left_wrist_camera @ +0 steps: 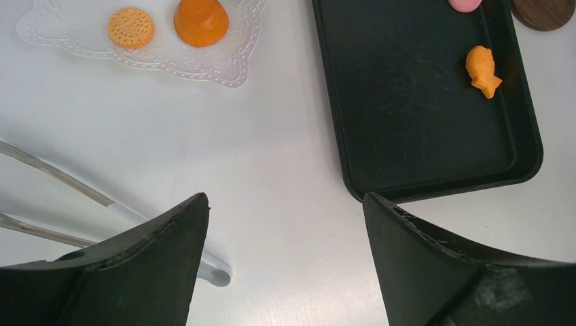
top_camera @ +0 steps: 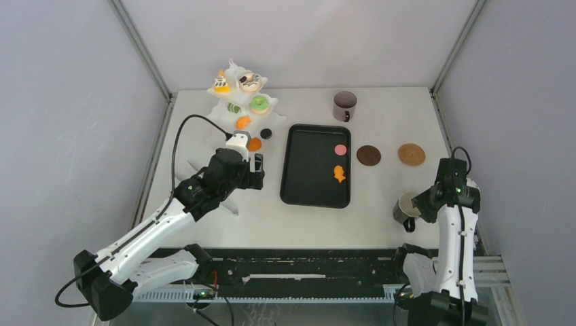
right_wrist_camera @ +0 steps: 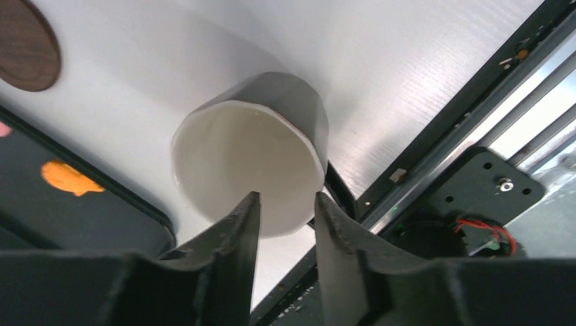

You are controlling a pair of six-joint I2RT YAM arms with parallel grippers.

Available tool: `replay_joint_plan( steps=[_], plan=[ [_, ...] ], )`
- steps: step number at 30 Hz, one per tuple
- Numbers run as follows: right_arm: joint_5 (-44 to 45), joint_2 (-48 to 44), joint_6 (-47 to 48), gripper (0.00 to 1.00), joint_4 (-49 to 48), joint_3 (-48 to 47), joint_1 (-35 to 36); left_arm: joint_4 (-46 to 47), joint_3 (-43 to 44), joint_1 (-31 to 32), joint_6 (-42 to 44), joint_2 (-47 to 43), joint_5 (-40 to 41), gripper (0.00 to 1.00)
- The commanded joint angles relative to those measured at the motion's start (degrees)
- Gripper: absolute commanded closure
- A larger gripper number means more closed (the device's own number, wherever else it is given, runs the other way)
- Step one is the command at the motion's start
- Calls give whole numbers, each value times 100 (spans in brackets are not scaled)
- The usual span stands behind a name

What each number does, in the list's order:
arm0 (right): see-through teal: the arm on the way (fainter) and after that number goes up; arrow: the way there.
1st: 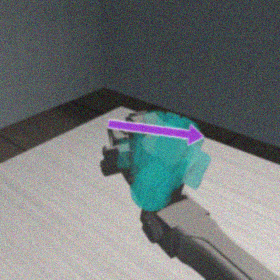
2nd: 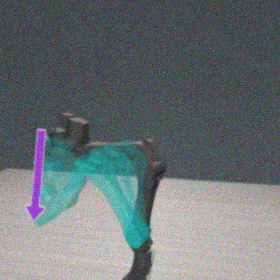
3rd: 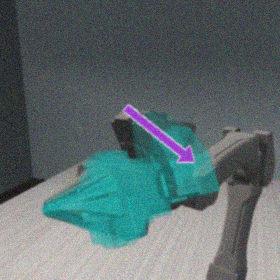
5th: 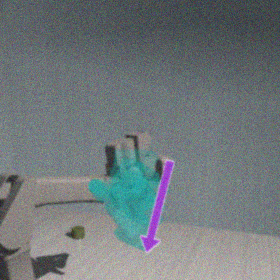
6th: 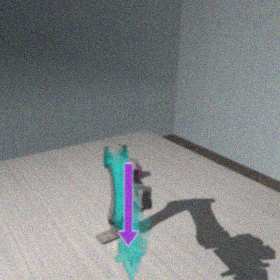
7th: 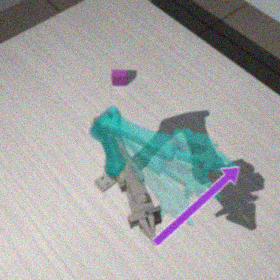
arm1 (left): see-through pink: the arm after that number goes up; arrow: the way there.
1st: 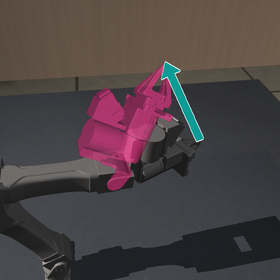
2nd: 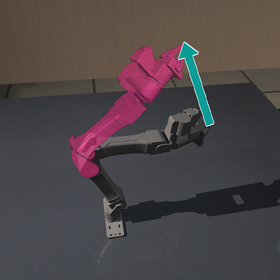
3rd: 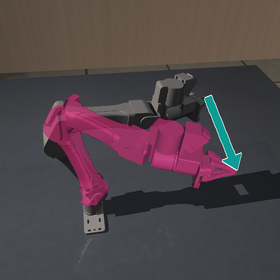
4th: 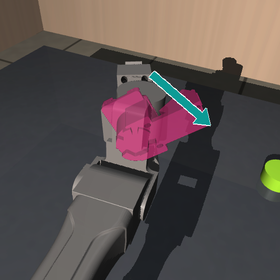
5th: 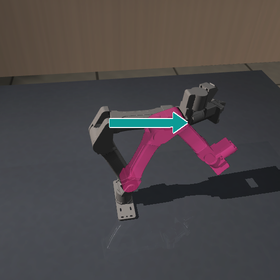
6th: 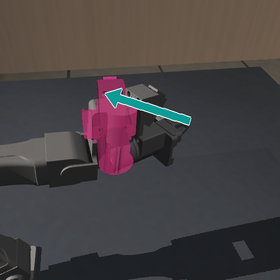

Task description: Serve the afternoon tea

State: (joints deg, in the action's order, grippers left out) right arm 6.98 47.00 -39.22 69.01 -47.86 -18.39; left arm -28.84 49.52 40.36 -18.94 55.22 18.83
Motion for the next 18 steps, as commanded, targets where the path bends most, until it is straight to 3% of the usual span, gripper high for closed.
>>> replay_joint_plan(
  steps=[1, 8, 18],
  plan=[
    [148, 170, -15, 62, -389, -177, -41, 109, 150, -35, 153, -91, 54, 12],
    [167, 159, -16, 62, -363, -22, -61, 112, 167, -35, 161, -83, 69, 12],
    [313, 134, -366, 45, -186, 66, -101, 115, 162, -36, 176, -114, 130, 12]
  ],
)
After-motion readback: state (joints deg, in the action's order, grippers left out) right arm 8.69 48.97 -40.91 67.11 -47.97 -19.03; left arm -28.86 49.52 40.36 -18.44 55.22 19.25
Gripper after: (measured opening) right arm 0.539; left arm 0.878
